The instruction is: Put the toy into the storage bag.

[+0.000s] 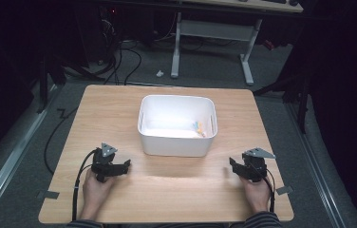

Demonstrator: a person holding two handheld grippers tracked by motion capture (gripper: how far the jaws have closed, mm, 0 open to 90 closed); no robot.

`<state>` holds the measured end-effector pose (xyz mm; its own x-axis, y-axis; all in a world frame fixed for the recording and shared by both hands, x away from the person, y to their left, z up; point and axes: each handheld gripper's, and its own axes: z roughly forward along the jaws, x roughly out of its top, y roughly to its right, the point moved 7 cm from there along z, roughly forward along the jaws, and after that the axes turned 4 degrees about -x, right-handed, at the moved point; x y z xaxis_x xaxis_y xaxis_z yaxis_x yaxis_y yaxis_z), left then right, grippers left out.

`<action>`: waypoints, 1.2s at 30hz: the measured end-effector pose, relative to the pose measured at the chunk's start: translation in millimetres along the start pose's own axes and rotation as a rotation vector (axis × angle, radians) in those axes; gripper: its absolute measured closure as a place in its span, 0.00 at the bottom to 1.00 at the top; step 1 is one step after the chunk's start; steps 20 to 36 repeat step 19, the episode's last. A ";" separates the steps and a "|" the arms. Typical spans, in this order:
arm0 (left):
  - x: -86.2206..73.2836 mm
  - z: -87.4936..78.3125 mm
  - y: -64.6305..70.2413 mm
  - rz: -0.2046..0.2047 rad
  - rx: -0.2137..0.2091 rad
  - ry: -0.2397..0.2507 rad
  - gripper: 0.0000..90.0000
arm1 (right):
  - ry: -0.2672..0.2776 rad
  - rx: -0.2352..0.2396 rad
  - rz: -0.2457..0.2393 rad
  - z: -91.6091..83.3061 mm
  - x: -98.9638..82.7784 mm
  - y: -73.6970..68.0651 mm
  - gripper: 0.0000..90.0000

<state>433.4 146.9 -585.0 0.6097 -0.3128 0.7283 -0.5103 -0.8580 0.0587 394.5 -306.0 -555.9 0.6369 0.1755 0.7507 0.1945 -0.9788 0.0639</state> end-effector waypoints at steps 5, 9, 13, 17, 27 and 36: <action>0.0 0.0 0.0 0.000 0.000 0.000 0.18 | 0.008 -0.031 -0.006 7.6 -4.1 -0.3 0.46; 0.0 0.1 0.1 0.000 -0.001 0.000 0.18 | -0.030 -0.034 0.000 19.2 -12.6 1.9 0.43; 0.0 0.0 0.1 0.000 -0.001 0.000 0.18 | -0.036 -0.053 0.037 20.7 -12.0 5.2 0.42; 0.0 0.1 0.1 0.001 -0.001 0.000 0.18 | -0.037 -0.047 0.041 21.0 -11.8 4.4 0.41; 0.0 0.1 0.1 0.001 -0.001 0.000 0.17 | -0.037 -0.047 0.040 21.0 -11.9 4.5 0.41; 0.0 0.1 0.1 0.001 -0.001 0.000 0.17 | -0.037 -0.047 0.040 21.0 -11.9 4.5 0.41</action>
